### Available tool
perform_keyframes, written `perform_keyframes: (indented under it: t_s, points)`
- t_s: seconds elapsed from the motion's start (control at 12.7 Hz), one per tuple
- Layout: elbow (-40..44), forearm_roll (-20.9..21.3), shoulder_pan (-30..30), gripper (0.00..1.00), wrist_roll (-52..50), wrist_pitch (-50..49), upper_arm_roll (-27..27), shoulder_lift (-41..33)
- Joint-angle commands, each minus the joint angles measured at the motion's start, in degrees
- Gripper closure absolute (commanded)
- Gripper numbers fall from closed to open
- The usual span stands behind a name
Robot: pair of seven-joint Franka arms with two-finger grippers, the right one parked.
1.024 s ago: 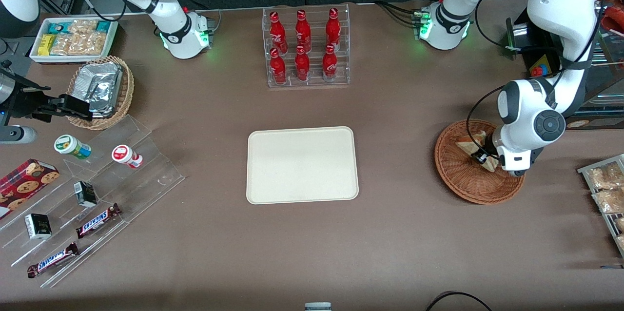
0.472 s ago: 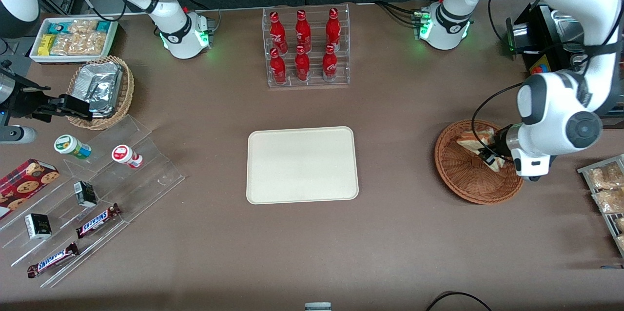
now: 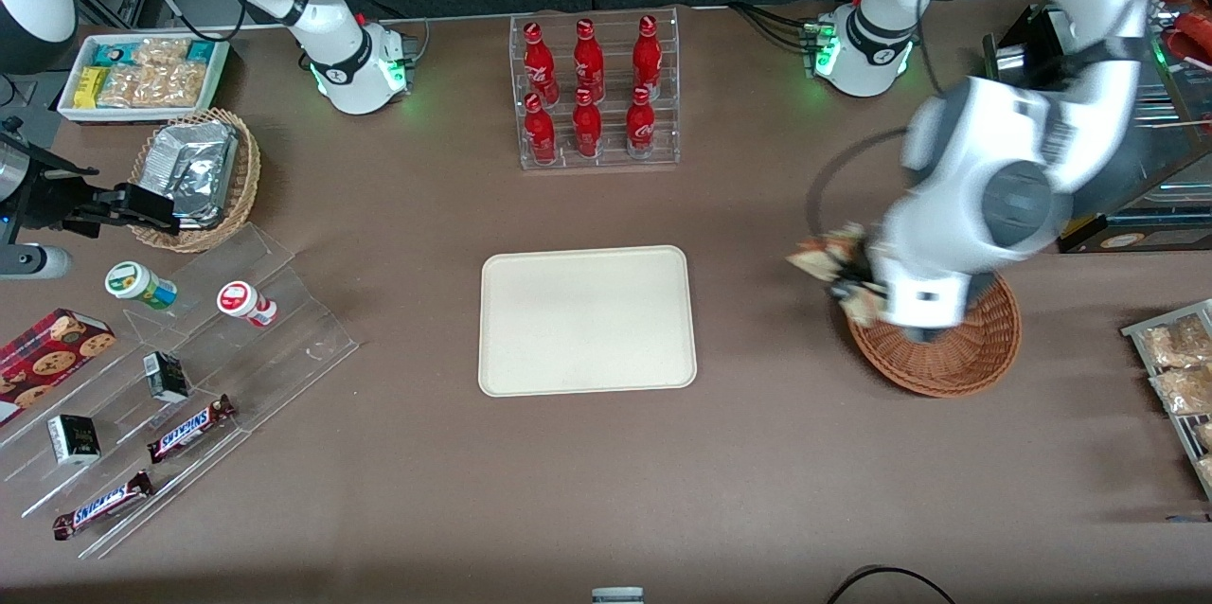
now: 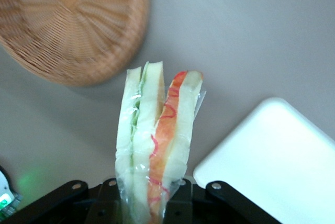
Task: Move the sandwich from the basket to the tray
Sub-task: 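Lift the sandwich and carry it over the cream tray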
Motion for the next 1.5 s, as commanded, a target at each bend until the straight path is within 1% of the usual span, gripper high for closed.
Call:
perform_keyframes:
  t_s: [0.0, 0.16, 0.31, 0.47, 0.55, 0.71, 0.79, 1.02, 1.42]
  points:
    - [6.08, 0.57, -8.77, 1.0, -0.35, -0.94, 0.59, 5.11]
    - [10.65, 1.09, -14.75, 1.0, -0.26, -0.76, 0.5, 9.59]
    - [12.95, 1.53, -19.76, 1.0, 0.27, 1.25, 0.5, 13.38]
    - [12.87, 3.02, -23.28, 1.0, 5.95, 4.67, 0.5, 15.93]
    - [13.22, 2.86, -24.34, 1.0, 8.42, 5.21, 0.5, 17.42]
    - [13.57, 2.42, -24.88, 1.0, 13.86, 5.3, 0.32, 19.54]
    - [13.75, 2.33, -25.75, 1.0, 15.02, 5.82, 0.32, 20.68]
    - [14.54, 2.76, -25.68, 1.0, 15.83, 11.97, 0.5, 24.63]
    - [20.42, 3.29, -25.41, 1.0, 16.0, 16.19, 1.03, 32.28]
